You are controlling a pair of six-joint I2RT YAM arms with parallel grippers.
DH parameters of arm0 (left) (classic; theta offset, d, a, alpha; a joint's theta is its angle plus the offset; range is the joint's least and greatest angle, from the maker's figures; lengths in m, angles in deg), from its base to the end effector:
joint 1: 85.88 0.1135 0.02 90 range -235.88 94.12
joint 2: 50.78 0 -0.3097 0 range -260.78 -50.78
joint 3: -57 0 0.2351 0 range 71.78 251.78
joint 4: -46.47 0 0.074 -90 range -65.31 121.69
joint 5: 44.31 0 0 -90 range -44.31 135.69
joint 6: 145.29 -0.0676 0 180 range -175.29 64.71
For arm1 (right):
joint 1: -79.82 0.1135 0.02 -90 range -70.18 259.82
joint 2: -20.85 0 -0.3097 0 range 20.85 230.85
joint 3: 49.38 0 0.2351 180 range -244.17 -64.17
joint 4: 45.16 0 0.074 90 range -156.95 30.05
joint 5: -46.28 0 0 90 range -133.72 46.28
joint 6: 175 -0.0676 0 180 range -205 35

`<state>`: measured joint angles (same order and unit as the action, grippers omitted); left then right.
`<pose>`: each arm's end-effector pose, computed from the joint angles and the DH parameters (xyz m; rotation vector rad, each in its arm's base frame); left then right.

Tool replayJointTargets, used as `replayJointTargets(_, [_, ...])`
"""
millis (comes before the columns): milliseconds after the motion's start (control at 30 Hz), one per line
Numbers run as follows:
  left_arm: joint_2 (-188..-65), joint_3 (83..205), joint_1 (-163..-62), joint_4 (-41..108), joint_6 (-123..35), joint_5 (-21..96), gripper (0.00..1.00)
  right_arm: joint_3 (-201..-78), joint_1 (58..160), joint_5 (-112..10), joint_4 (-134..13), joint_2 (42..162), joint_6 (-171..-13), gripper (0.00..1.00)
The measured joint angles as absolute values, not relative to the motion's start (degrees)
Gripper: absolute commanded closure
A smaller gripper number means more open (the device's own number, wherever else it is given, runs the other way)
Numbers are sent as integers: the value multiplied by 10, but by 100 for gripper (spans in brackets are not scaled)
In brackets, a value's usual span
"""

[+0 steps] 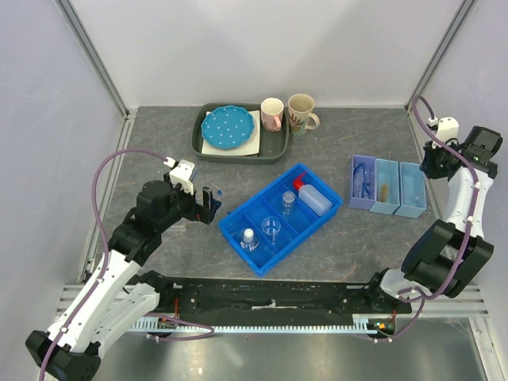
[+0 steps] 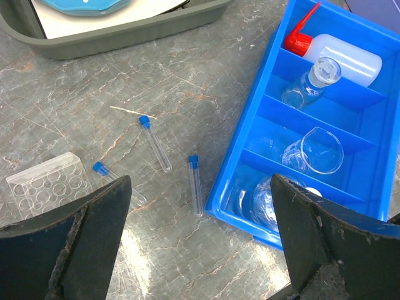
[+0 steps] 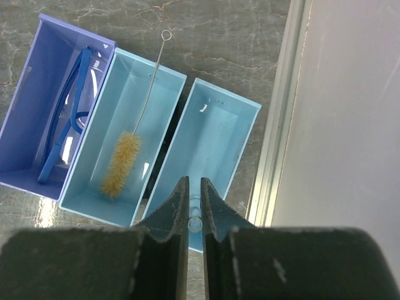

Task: Organize the chemistry lab equipment

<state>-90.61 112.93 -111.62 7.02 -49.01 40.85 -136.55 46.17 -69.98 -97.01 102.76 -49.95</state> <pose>0.1217 -0.0650 0.3210 0.3934 1.9651 -0.4447 0.2688 -0.1430 0.3439 -0.2387 2.2689 -0.0727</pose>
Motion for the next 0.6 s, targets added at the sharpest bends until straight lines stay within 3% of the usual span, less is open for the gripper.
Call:
replayJointTargets(433, [-909,1129,-1116,70,-490,408,2,-1358,459,-738,-952,1056,-506,85])
replayJointTargets(600, [-909,1129,-1116,70,-490,408,2,-1352,459,-739,-944,1097,-512,77])
